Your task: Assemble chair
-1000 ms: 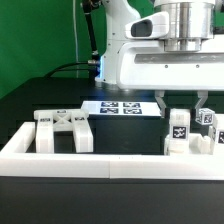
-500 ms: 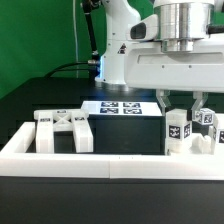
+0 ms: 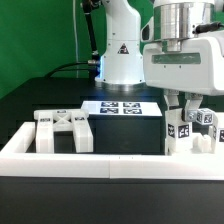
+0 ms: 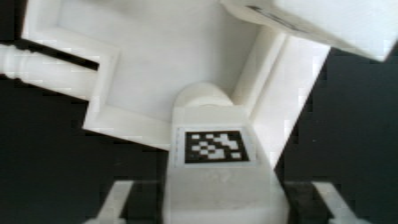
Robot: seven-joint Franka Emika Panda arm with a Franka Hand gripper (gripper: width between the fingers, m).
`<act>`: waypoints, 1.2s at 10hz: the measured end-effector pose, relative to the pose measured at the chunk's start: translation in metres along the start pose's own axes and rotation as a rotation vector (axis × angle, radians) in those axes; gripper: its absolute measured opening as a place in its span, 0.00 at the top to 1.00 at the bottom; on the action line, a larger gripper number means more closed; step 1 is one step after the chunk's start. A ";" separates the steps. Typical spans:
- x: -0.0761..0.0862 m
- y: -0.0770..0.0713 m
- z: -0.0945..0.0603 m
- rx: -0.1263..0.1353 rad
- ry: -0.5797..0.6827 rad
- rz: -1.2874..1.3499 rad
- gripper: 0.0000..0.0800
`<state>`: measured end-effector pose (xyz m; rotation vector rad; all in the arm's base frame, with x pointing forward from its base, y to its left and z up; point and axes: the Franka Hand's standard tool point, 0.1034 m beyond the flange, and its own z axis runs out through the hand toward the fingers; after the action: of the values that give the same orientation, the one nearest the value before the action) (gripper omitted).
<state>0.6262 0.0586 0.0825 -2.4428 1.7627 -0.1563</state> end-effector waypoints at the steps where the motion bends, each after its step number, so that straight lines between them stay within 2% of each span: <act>1: 0.000 0.000 0.000 0.000 -0.001 0.033 0.49; 2: 0.000 0.000 0.000 0.000 -0.001 0.008 0.32; 3: -0.001 0.000 0.000 0.000 -0.001 -0.020 0.32; 4: -0.003 -0.001 -0.002 0.003 -0.001 -0.047 0.22; 7: 0.000 -0.002 -0.003 0.003 0.004 -0.437 0.19; 12: 0.002 -0.001 -0.003 -0.006 0.011 -0.788 0.19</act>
Offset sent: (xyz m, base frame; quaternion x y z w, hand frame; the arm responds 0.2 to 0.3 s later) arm -0.0094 0.0042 0.0081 -0.0155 0.0022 -0.0772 0.9969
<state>0.6274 0.0565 0.0854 -2.9861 0.7045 -0.2286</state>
